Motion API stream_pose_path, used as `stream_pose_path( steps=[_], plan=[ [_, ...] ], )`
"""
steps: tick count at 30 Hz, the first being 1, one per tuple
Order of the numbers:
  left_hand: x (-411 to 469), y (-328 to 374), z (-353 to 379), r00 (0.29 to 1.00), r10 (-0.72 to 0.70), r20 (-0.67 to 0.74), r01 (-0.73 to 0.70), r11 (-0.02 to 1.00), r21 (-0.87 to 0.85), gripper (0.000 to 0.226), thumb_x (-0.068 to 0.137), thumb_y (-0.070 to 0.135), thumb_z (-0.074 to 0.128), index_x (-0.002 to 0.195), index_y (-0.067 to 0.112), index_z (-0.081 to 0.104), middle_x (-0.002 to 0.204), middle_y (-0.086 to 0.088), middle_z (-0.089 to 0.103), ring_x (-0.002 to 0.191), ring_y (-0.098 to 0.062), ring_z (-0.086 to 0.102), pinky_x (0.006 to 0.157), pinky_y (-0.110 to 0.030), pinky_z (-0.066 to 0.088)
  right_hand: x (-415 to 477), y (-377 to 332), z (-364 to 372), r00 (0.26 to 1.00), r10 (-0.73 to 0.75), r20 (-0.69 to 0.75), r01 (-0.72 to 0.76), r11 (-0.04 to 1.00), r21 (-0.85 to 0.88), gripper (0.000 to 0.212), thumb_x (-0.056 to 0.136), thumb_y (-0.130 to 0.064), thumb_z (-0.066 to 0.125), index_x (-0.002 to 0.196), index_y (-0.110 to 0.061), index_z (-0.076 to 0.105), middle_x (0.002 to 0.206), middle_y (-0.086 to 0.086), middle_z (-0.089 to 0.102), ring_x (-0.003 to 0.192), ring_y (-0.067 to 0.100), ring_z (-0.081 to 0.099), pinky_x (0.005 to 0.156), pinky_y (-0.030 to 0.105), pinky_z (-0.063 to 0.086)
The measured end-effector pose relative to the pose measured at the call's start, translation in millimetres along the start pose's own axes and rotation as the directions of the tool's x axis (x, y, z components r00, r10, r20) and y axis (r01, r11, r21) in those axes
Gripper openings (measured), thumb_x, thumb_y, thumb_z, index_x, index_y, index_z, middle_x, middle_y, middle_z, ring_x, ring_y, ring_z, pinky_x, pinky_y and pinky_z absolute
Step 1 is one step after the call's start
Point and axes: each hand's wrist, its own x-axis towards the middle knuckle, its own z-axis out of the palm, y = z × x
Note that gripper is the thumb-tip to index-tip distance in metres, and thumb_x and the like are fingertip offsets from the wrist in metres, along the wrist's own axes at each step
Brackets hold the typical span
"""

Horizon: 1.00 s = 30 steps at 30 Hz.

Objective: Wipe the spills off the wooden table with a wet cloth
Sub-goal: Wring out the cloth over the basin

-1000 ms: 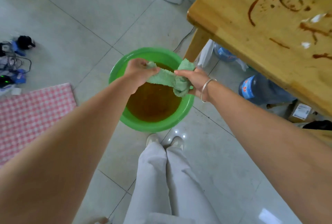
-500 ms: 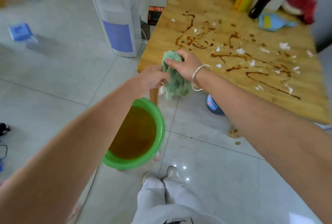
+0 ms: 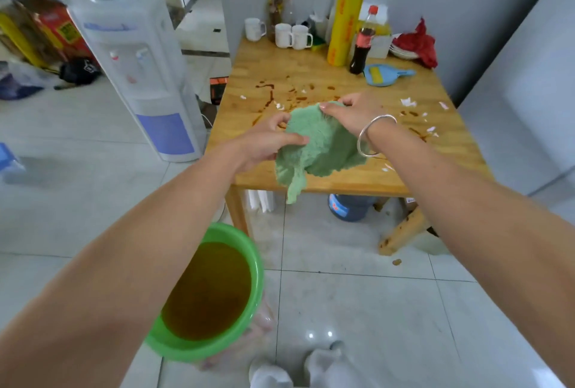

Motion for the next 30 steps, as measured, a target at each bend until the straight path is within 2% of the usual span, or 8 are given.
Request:
stream_pose_path(
  steps=[4,7,11,15,18,21,26,30],
  plan=[
    [19,21,20,0.999,-0.037,-0.012,0.039,0.981,0.188,0.055,0.072,0.029,0.084,0.117,0.024,0.054,0.113,-0.007,0.067,0.095,-0.023,0.07,0.081,-0.038,0.058,7,16,-41,1.0,0.014,0.022,-0.011,0.992,-0.126,0.052,0.085,-0.049,0.062,0.052,-0.016,0.038,0.055,0.004,0.033,0.053,0.02,0.034,0.054,0.032,0.025],
    [28,33,33,0.986,-0.167,0.026,0.154,0.951,0.269,0.056,0.073,0.041,0.081,0.118,0.013,0.063,0.109,-0.007,0.071,0.096,-0.023,0.07,0.086,-0.038,0.057,11,28,-66,0.989,0.079,0.121,-0.07,0.995,-0.078,0.037,0.081,-0.051,0.068,0.07,-0.016,0.064,0.077,-0.002,0.059,0.074,0.017,0.055,0.07,0.03,0.045],
    [44,53,75,0.978,-0.133,0.163,0.144,0.988,-0.063,0.035,0.095,0.032,0.059,0.118,0.007,0.064,0.116,-0.011,0.07,0.101,-0.023,0.068,0.089,-0.035,0.055,19,57,-96,0.941,0.24,0.238,-0.307,0.902,0.302,0.072,0.063,-0.065,0.071,0.117,-0.018,0.063,0.105,0.005,0.07,0.091,0.024,0.069,0.086,0.039,0.055],
    [60,75,115,0.957,-0.086,0.279,0.177,0.93,-0.321,0.036,0.102,0.033,0.041,0.114,0.006,0.062,0.109,-0.012,0.07,0.098,-0.024,0.067,0.09,-0.038,0.052,18,94,-105,0.857,0.38,0.349,-0.5,0.776,0.383,0.063,0.084,-0.066,0.048,0.109,-0.01,0.062,0.089,0.006,0.069,0.068,0.018,0.069,0.063,0.028,0.051],
    [68,90,137,0.961,-0.075,0.268,0.185,0.891,-0.414,0.04,0.103,0.035,0.038,0.114,0.003,0.059,0.106,-0.015,0.068,0.096,-0.027,0.067,0.09,-0.04,0.052,18,122,-103,0.785,0.439,0.436,-0.608,0.677,0.413,0.081,0.085,-0.074,0.029,0.113,-0.005,0.059,0.098,0.011,0.066,0.086,0.025,0.062,0.073,0.033,0.045],
    [77,98,150,0.978,-0.04,0.206,0.143,0.844,-0.518,0.04,0.104,0.035,0.036,0.118,0.004,0.058,0.102,-0.015,0.07,0.092,-0.025,0.069,0.087,-0.04,0.052,11,135,-111,0.711,0.386,0.588,-0.698,0.482,0.529,0.093,0.087,-0.076,0.017,0.127,0.0,0.052,0.13,0.017,0.056,0.126,0.033,0.049,0.088,0.04,0.04],
    [93,85,148,0.983,-0.113,0.146,0.172,0.841,-0.513,0.039,0.105,0.033,0.035,0.126,0.007,0.054,0.107,-0.014,0.07,0.097,-0.024,0.069,0.082,-0.038,0.055,16,149,-115,0.748,0.204,0.632,-0.664,0.237,0.71,0.076,0.087,-0.07,0.035,0.125,-0.009,0.059,0.112,0.02,0.066,0.107,0.036,0.06,0.091,0.046,0.045],
    [105,70,132,0.971,-0.218,0.101,0.239,0.912,-0.333,0.023,0.101,0.024,0.047,0.106,0.007,0.061,0.1,-0.011,0.07,0.089,-0.021,0.068,0.082,-0.036,0.056,36,160,-115,0.809,0.301,0.504,-0.579,0.556,0.597,0.041,0.095,-0.023,0.055,0.134,-0.012,0.051,0.111,0.01,0.067,0.098,0.026,0.066,0.083,0.043,0.054]
  ],
)
